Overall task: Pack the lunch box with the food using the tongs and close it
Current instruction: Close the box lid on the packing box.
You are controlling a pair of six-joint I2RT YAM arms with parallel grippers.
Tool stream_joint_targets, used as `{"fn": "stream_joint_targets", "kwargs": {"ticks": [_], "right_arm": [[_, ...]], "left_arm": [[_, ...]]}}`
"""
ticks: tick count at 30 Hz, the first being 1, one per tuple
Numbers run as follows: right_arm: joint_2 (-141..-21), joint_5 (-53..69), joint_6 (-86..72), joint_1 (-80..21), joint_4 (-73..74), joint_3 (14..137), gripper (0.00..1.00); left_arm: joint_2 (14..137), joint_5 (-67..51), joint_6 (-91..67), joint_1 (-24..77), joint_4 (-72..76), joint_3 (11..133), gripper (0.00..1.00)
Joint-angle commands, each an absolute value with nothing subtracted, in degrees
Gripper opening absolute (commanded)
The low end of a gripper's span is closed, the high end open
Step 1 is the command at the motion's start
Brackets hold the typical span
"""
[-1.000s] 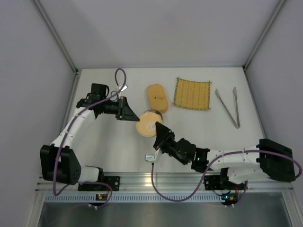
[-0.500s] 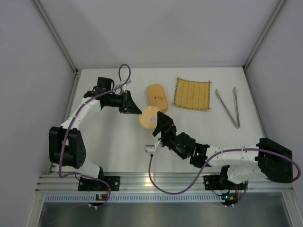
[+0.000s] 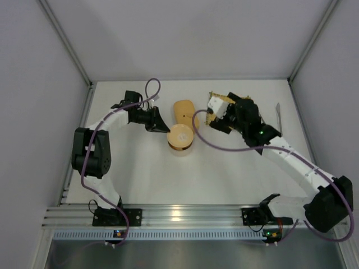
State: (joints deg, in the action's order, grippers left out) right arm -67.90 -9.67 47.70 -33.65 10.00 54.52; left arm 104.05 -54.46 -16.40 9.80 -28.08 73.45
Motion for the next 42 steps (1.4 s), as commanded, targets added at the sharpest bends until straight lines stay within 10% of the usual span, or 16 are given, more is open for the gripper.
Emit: {"fn": "stream_joint_targets", "kwargs": {"ticks": [1,14,42], "right_arm": [[-75.2,7.3,26.5,-25.9,28.7,64.2,0.99],[-91.1,32.2,-1.6,-20.5,27.9,72.6,0.99],[-101.9,25.2,-8.4,-29.3,21.4,77.7,0.99]], "left_arm": [[106.7,-54.4,-16.4,9.5,-25.0,77.1,0.00],[110.7,-51.6,-12.8,9.8,-28.9,80.2,0.00],[111.5,-49.7,-9.4,11.6,-32.0,79.7,0.00]]}}
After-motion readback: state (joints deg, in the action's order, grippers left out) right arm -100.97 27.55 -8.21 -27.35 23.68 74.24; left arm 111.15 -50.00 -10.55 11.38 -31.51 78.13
